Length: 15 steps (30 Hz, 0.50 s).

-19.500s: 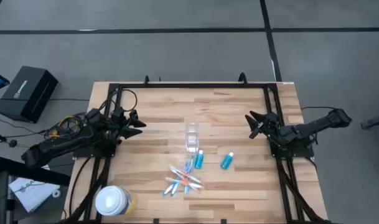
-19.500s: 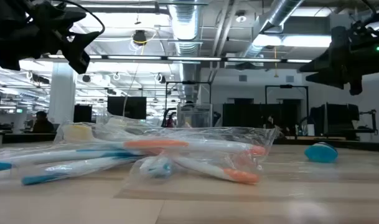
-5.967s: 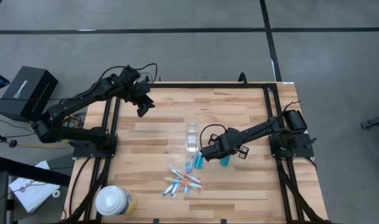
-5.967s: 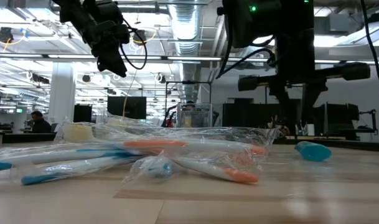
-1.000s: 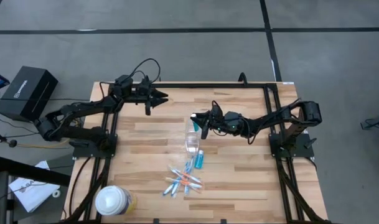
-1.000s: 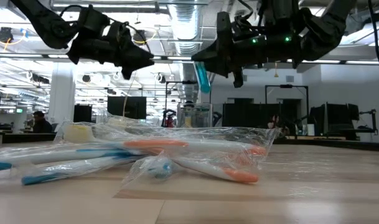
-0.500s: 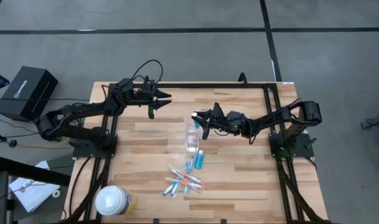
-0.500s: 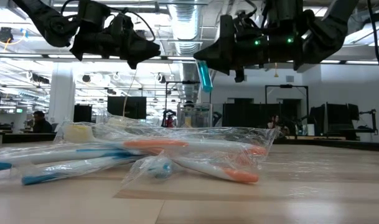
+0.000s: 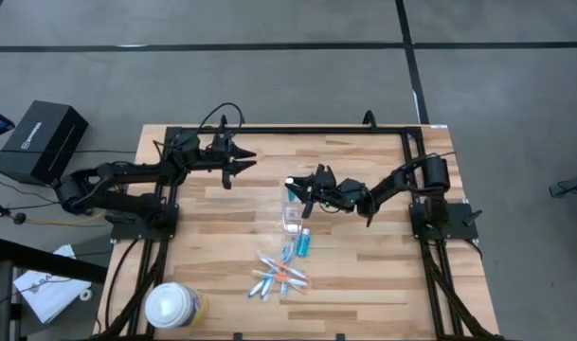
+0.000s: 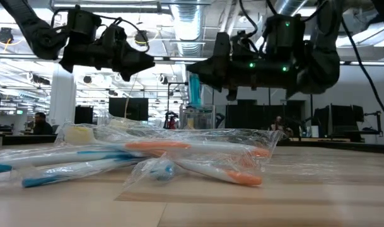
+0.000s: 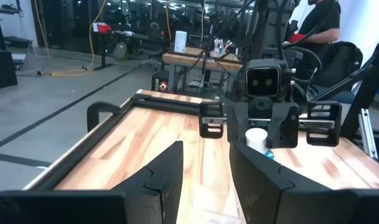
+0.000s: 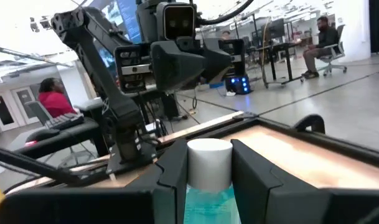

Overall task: Pick & Place toothbrushing station
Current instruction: Put the right mouthwash into the middle section of the transparent organizer

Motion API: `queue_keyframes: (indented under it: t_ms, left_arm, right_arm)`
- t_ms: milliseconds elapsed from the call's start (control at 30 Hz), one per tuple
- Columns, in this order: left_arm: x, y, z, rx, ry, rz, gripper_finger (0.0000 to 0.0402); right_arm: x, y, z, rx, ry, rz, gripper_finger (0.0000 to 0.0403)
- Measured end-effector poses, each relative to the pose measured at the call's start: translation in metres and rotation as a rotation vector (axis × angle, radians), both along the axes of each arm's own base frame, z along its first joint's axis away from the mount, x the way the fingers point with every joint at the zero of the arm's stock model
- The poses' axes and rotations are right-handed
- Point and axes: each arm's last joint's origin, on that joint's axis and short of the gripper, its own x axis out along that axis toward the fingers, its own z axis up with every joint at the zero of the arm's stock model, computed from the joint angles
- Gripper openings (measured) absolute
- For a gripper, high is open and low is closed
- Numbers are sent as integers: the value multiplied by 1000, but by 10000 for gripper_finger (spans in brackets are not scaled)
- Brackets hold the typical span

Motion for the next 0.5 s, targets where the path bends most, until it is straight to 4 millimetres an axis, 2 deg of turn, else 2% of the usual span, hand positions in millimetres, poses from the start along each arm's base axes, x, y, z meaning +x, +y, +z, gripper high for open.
queue_keyframes:
  t_ms: [233, 500]
  left_arm:
    - [-7, -5, -14, -1, 32, 0, 126]
    - [-9, -7, -17, 7, 22, 2, 126]
  right_arm:
    - [3, -1, -9, 3, 41, -3, 83]
    - [0, -2, -19, 20, 121, -47, 89]
